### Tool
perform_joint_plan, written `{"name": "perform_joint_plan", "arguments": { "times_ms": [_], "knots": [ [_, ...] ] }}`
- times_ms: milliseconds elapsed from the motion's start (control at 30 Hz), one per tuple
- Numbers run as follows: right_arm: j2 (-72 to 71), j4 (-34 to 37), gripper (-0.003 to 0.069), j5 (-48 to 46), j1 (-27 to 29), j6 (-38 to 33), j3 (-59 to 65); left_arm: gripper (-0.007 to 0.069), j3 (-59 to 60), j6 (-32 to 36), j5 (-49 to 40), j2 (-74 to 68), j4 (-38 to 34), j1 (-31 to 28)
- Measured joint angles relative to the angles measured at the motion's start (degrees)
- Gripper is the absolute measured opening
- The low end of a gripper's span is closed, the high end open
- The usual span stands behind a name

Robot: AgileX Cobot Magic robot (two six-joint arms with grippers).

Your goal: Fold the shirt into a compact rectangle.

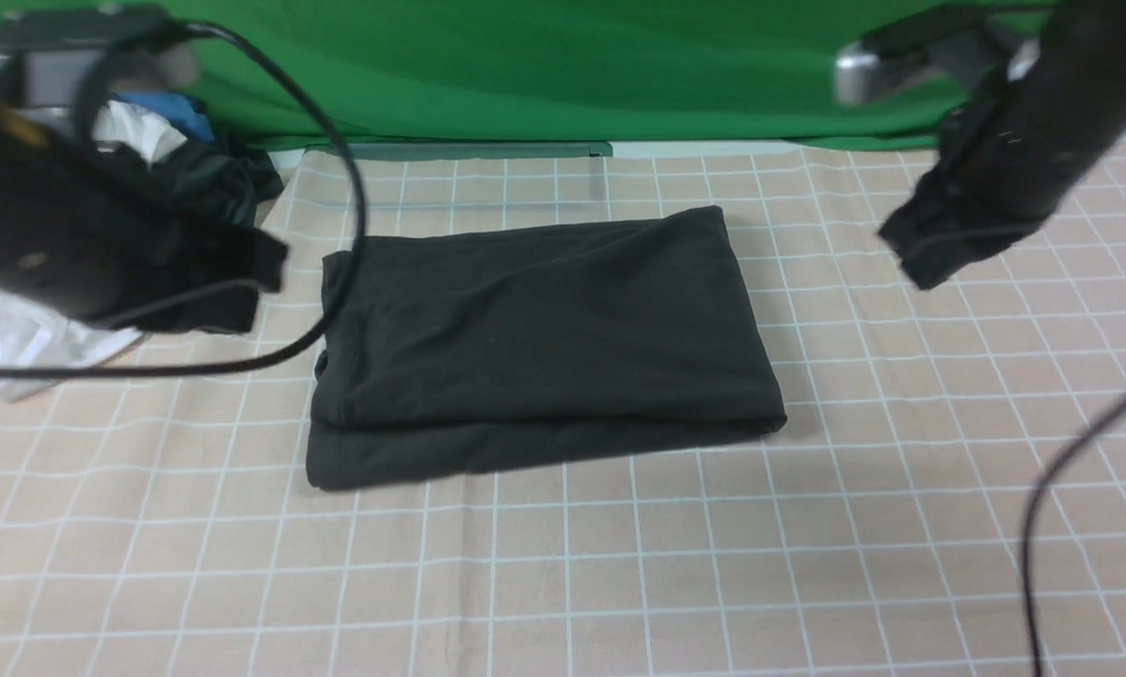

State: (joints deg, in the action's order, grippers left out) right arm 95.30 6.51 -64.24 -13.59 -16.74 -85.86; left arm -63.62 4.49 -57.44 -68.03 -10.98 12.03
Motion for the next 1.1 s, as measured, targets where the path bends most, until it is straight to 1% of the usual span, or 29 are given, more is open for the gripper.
{"name": "perform_joint_plan", "arguments": {
  "times_ms": [133,300,367,433,467,533,567,633,800,933,1100],
  "knots": [
    [-12.6,1.3,0.0038,8.0,0.1,-0.3,11.0,0.0019,5.8,-0.6,-0.3,10.4,-0.2,0.0],
    [-32.9,2.6,0.0038,27.1,0.1,-1.1,27.9,0.0019,15.6,-3.1,1.2,26.3,-1.5,0.0],
    [-38.1,2.7,0.0038,33.4,0.1,-1.3,31.7,0.0019,17.4,-3.8,2.4,29.5,-1.6,0.0],
    [-49.2,2.7,0.0038,45.2,0.1,-1.3,39.3,0.0019,22.1,-4.5,6.2,37.9,-1.6,0.0],
    [-53.4,2.7,0.0038,49.4,0.1,-1.3,41.9,0.0019,24.3,-4.5,8.2,41.5,-1.6,0.0],
    [-59.8,2.7,0.0038,54.6,0.1,-1.3,45.7,0.0019,27.2,-4.5,10.5,45.9,-1.6,0.0],
    [-65.2,2.8,0.0038,58.9,0.1,-1.3,48.1,0.0019,29.3,-4.5,12.5,48.8,-1.6,0.0],
    [-71.2,2.8,0.0038,62.7,0.1,-1.3,51.1,0.0019,32.0,-4.5,15.5,52.5,-1.6,0.0],
    [-82.9,2.8,0.0038,65.0,0.1,-1.3,55.5,0.0019,37.1,-4.5,22.9,56.8,-1.6,0.0],
    [-90.2,2.9,0.0038,63.7,0.1,-1.2,56.0,0.0019,38.7,-4.9,24.7,56.5,-1.6,0.0],
    [-95.5,2.9,0.0038,62.1,0.1,-0.2,56.0,0.0019,38.8,-5.0,27.6,56.5,-1.6,0.0]
  ]
}}
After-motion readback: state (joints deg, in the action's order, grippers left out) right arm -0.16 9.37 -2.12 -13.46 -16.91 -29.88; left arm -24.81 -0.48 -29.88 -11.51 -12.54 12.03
